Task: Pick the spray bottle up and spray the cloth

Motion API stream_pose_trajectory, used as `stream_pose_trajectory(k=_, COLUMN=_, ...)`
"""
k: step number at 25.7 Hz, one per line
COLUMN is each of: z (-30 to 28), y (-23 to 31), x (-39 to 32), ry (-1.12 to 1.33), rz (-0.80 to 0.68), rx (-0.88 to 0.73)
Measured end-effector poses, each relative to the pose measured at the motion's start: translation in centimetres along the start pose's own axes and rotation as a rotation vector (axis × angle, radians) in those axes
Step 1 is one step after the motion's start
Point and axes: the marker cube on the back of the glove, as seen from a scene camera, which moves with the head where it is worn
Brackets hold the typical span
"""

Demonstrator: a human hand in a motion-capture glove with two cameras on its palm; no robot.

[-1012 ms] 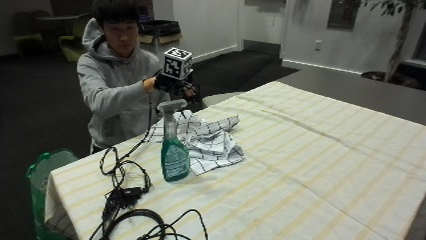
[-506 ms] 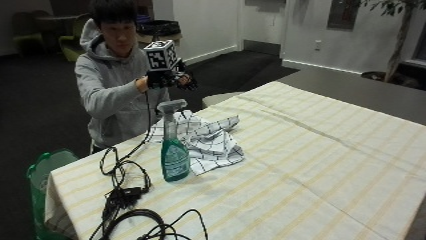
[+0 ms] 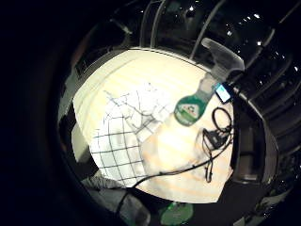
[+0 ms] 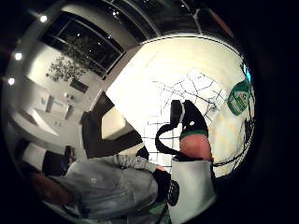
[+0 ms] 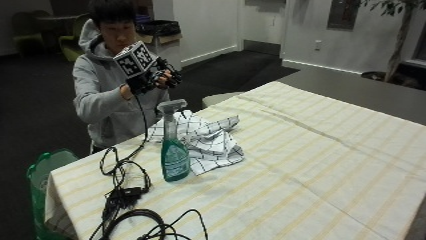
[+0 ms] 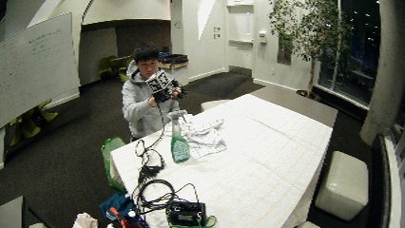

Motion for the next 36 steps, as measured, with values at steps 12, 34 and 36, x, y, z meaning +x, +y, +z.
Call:
stream_pose_trajectory(k=12, z=-0.4, y=2.2, x=6.1, ry=-0.129, rz=0.080, rx=-0.055)
stream_pose_trajectory(k=34, z=0.5, y=2.1, x=19.0, ry=-0.400, rz=0.324, rx=-0.043)
stream_pose_trajectory(k=36, z=0.7, y=1.8, x=19.6, ry=-0.443, rz=0.329, rx=-0.060)
